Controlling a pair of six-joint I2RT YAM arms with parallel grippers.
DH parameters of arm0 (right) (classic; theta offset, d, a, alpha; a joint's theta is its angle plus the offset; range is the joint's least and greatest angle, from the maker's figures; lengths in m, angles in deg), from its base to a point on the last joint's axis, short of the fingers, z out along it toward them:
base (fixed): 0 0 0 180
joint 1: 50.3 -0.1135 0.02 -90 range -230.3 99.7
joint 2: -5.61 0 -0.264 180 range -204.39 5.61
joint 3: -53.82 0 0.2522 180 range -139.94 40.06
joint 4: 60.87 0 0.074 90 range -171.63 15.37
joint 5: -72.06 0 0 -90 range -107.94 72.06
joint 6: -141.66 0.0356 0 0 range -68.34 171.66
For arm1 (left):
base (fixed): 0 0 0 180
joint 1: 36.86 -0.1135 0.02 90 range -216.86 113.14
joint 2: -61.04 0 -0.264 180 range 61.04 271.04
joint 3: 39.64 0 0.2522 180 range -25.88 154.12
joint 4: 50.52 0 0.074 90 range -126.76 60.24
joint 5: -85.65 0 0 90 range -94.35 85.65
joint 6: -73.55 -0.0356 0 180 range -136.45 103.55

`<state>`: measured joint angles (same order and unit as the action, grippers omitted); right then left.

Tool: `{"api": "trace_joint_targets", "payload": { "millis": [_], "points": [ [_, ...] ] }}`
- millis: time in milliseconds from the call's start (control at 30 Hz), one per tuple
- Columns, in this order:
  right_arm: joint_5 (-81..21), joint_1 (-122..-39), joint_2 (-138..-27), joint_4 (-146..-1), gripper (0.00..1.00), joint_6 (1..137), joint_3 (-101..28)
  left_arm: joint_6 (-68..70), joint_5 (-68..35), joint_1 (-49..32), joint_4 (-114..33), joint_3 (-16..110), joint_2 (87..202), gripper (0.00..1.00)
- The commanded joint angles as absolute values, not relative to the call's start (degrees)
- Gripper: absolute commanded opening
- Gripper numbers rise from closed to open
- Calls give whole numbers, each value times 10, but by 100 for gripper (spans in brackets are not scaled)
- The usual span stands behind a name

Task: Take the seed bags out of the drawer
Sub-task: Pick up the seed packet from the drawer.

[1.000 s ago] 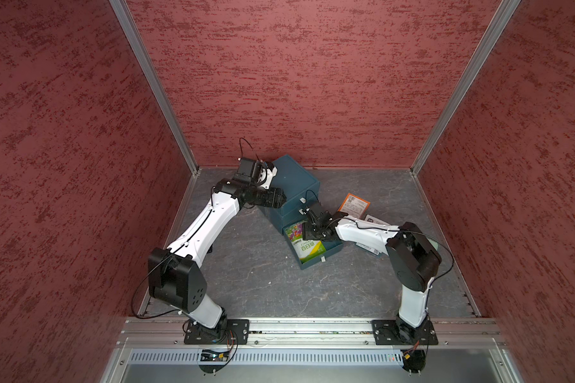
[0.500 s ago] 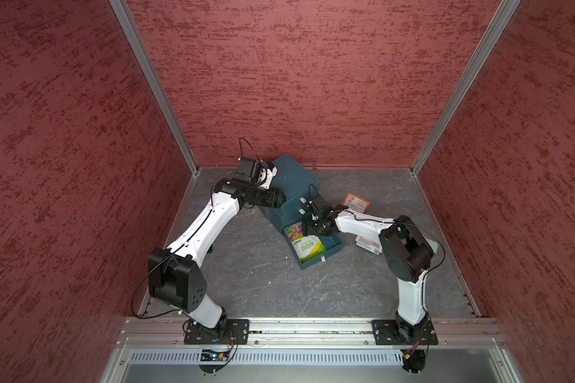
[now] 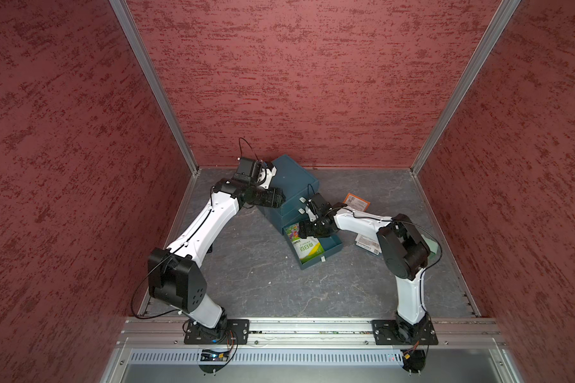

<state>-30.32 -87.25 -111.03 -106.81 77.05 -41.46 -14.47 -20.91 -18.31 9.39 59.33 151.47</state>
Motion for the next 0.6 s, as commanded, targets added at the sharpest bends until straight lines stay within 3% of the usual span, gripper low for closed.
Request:
{"api": "trace_joint_targets", "payload": {
  "millis": [0,267,400,567],
  "points": [
    [-360,-880,-1159,-1063,76,726,-425,-174,-242,-171,138,590,1535,76],
    [-372,-894,-1186,-1080,67,703,-449,-174,-241,-170,139,587,1534,75],
    [-366,-895,-1188,-1079,51,705,-448,-174,-240,-170,141,591,1537,75],
    [-351,-895,-1176,-1071,42,711,-437,-174,-238,-169,142,594,1539,76]
  ]
}}
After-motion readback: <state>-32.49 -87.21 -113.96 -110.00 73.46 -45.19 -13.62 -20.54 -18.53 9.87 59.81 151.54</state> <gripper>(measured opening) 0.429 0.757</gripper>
